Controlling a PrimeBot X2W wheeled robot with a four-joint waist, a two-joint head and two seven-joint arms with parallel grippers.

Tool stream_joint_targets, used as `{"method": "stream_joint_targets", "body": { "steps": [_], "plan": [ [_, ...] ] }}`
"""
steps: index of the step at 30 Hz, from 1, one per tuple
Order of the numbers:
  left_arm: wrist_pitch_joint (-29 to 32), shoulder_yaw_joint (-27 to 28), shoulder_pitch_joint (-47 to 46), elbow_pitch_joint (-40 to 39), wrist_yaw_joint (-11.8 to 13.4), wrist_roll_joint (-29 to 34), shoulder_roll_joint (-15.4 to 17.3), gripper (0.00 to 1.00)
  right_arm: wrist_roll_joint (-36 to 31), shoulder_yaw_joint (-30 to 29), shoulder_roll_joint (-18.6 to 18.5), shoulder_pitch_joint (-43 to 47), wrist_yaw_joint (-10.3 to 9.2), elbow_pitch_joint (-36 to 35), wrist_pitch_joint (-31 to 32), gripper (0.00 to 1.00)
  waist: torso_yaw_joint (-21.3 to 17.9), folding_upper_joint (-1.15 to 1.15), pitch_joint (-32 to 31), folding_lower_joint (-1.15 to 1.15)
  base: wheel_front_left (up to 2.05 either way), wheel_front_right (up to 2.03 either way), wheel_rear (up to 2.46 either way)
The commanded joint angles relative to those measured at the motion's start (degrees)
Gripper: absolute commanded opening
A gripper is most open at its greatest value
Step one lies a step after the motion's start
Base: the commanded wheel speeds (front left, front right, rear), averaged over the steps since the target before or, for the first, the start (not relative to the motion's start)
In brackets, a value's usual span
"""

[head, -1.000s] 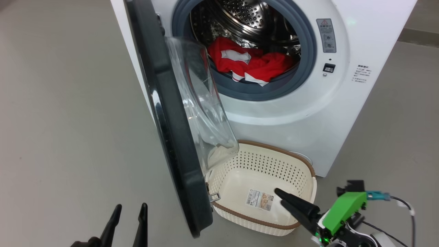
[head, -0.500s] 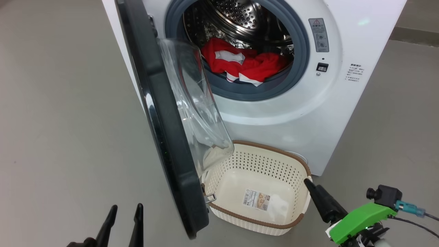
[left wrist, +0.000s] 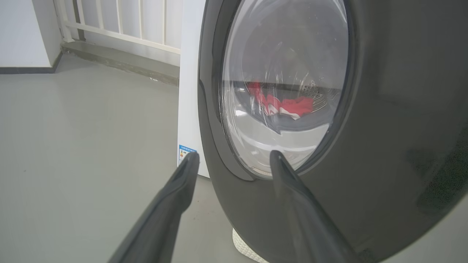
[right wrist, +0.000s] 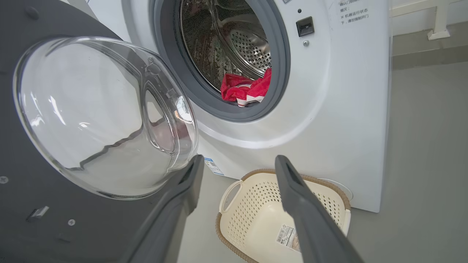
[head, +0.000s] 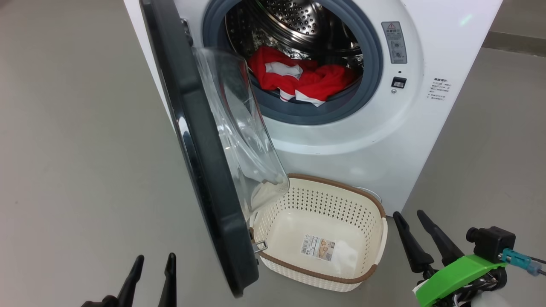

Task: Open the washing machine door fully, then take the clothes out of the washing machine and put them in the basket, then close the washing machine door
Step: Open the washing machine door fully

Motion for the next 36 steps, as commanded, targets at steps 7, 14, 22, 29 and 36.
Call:
{"method": "stream_joint_targets", "body": {
  "steps": [7,14,22,29,36],
  "plan": [
    [-0.7,1.82,-1.21,-0.98,-0.37,0.36,0.48,1.0,-18.42,-7.91,4.1,3.54,0.02,-5.43,-0.77,1.0,-0.05,0.0,-0.1,0.0,0.0,0.0,0.0],
    [-0.7,1.64,-0.9,-1.17,-0.23,0.67,0.48,1.0,-26.56,-12.31,7.5,7.97,0.02,-6.6,-0.77,1.0,0.03,0.0,-0.91,0.0,0.0,0.0,0.0],
    [-0.7,1.53,-0.55,-1.33,-0.14,0.83,0.48,1.0,-28.1,-13.34,8.89,9.35,0.02,-6.31,-0.77,1.0,-0.14,0.0,-1.28,0.0,0.0,0.0,0.0],
    [-0.7,1.44,-0.3,-1.39,-0.1,1.15,0.48,1.0,-28.33,-13.41,9.24,9.26,0.02,-6.5,-0.77,1.0,-0.34,0.0,-1.63,0.0,0.0,0.0,0.0],
    [-0.7,2.1,-0.39,-2.19,0.2,1.16,0.48,0.0,-28.82,-13.65,9.32,9.52,0.02,-6.95,-0.77,1.0,-0.32,0.0,-2.13,0.0,0.0,0.0,0.0]
  ]
}}
